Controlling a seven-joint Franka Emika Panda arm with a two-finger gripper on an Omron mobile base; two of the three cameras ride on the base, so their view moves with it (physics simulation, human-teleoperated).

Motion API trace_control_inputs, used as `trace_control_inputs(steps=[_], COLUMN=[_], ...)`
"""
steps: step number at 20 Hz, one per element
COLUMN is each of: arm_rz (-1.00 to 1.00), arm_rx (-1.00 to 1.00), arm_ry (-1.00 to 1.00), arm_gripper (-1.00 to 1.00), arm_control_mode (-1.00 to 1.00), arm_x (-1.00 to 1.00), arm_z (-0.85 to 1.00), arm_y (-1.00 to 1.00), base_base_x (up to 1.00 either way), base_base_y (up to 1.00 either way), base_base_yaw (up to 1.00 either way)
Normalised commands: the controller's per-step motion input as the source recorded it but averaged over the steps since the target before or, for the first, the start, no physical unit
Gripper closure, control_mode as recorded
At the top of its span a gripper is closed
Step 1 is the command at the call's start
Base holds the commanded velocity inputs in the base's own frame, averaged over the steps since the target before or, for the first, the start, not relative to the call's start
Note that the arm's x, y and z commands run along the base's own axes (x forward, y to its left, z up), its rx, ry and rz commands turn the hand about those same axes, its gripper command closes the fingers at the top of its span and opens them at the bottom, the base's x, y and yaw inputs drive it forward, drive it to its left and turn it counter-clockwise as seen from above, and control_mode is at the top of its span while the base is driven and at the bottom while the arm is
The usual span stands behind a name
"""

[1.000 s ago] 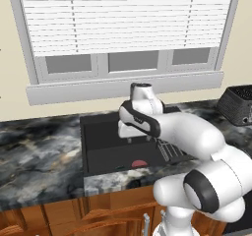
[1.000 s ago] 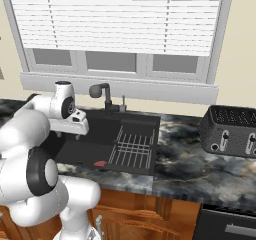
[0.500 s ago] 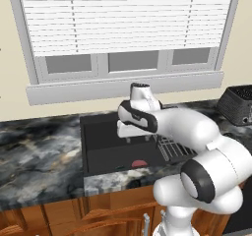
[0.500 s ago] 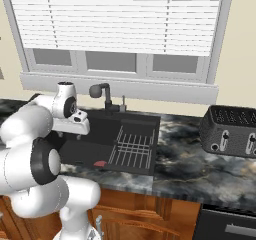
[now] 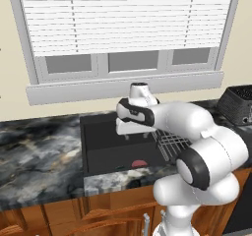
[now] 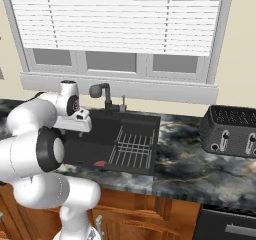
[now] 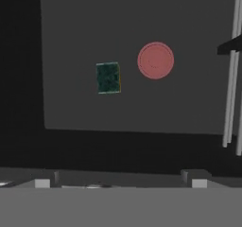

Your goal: Pick up the sponge and soap dispenser from the sink, and place them back in the cabinet, and close the cabinet door.

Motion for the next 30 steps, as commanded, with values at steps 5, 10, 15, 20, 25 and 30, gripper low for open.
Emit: trace_control_inputs(steps=[5, 10, 15, 20, 25, 30], arm_rz=[0.0, 0.0, 0.0, 0.0, 0.0, 0.0], arm_rx=[-0.01, -0.02, 0.0, 0.0, 0.0, -0.01], arm_ry=[0.0, 0.0, 0.0, 0.0, -0.01, -0.01], arm_gripper=[-1.0, -1.0, -1.0, -1.0, -1.0, -1.0], arm_control_mode=[-1.0, -1.0, -1.0, -1.0, -1.0, -1.0], arm_x=[0.16, 0.04, 0.01, 0.08, 0.12, 0.1], arm_z=[-0.14, -0.23, -0.23, -0.23, -0.16, -0.17], arm_y=[0.04, 0.05, 0.0, 0.0, 0.01, 0.06], base_base_x=[0.0, 0.0, 0.0, 0.0, 0.0, 0.0], base_base_y=[0.0, 0.0, 0.0, 0.0, 0.0, 0.0], base_base_yaw=[0.0, 0.0, 0.0, 0.0, 0.0, 0.0])
